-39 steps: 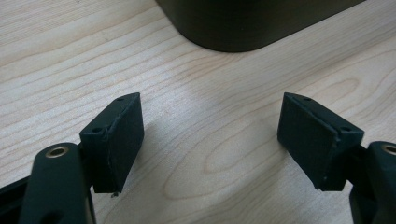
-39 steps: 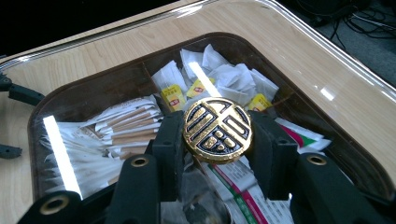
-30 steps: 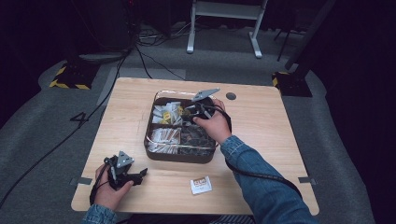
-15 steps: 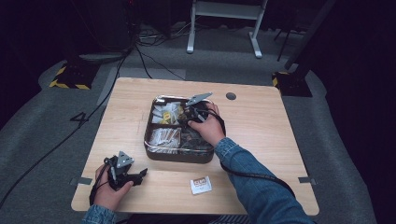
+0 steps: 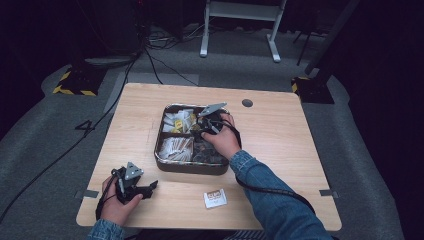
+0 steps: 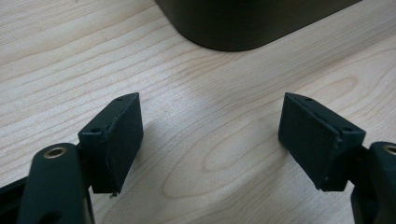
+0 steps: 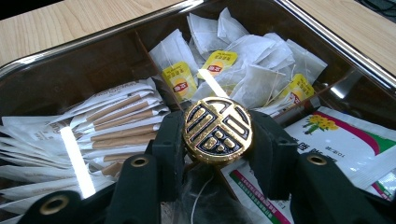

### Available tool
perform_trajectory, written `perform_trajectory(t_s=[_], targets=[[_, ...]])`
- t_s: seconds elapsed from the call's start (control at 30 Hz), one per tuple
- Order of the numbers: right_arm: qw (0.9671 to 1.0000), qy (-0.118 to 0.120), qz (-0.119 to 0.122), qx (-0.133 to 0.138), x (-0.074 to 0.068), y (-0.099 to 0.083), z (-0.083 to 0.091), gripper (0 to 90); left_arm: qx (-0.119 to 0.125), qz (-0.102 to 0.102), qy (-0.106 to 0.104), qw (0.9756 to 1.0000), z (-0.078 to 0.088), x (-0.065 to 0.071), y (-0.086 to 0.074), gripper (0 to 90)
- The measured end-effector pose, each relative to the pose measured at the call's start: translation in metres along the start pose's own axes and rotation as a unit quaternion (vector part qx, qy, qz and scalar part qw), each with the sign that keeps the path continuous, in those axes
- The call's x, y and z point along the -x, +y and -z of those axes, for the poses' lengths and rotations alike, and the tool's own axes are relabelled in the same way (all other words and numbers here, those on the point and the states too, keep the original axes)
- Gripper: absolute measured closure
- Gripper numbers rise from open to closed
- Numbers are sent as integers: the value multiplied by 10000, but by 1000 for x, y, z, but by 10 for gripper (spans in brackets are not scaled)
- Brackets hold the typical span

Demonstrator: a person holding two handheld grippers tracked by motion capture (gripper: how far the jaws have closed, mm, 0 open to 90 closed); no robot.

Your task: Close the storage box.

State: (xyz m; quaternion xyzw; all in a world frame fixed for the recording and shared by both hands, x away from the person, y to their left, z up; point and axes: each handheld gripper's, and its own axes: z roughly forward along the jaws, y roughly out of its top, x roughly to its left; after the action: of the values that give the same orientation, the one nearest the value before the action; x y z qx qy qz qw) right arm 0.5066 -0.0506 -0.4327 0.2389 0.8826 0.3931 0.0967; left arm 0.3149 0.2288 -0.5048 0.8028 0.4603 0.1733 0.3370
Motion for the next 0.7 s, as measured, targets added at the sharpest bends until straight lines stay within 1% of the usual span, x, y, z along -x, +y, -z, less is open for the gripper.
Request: perform_trajectory(t_s=[0.1, 0.17, 0.2, 0.23, 0.27, 0.53, 0.7], targets=[[10000, -53, 72, -3, -1, -1, -1, 589, 2, 0, -1, 10000, 0, 0, 0, 226], [10000, -33, 73, -27, -2, -1, -2, 589, 1, -1, -1, 10000, 0, 0, 0, 225], [10000, 2, 20, -38, -3, -1, -2, 589, 2, 0, -1, 10000, 0, 0, 0, 226], [10000, -12, 43, -47, -3, -2, -3, 589, 1, 0, -1, 10000, 0, 0, 0, 226], [10000, 2, 8, -29, -3, -3, -3, 589, 1, 0, -1, 10000, 0, 0, 0, 226], [10000, -10, -18, 8, -3, -4, -3, 588, 2, 1, -1, 10000, 0, 0, 0, 226], [10000, -71, -7, 6, -4, -5, -3, 587, 3, -1, 0, 10000, 0, 0, 0, 225]])
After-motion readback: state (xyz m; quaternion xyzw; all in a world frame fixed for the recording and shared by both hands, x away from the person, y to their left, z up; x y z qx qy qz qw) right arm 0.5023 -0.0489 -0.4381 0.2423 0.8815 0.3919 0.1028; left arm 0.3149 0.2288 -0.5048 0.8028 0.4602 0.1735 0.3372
